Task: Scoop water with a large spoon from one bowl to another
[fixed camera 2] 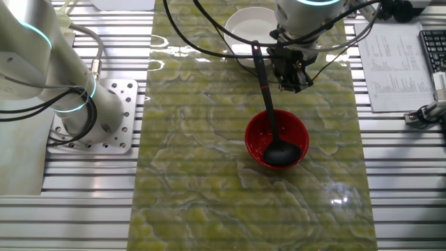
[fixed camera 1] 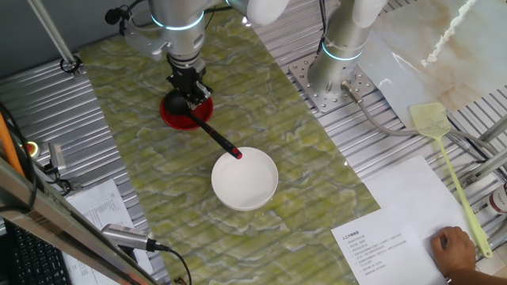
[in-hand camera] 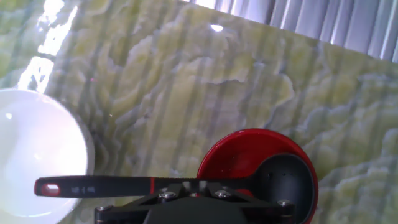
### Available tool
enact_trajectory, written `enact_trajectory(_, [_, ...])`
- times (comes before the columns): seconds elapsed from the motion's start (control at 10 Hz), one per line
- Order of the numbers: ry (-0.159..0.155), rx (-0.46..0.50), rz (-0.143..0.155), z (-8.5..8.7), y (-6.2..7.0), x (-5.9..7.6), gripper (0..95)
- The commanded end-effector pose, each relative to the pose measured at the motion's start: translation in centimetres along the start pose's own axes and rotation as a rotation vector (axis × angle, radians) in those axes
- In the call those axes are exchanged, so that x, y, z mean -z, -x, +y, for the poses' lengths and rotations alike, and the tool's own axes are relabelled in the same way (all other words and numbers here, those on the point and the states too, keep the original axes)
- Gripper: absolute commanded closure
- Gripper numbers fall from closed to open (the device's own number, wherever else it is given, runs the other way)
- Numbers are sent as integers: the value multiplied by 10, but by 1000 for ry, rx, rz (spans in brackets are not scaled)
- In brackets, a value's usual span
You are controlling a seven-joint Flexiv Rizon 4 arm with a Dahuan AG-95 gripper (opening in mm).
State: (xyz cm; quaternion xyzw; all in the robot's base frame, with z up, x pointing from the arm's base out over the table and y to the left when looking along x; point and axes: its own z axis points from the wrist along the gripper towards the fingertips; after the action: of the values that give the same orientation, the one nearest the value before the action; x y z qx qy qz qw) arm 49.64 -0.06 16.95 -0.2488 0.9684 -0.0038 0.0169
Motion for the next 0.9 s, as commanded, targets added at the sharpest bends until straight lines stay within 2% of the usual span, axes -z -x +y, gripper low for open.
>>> enact_trajectory(0.1, [-5,29,-12,0,-2,0,950])
enact_trajectory(0.9, [-10,181,-10,1,-2,2,950])
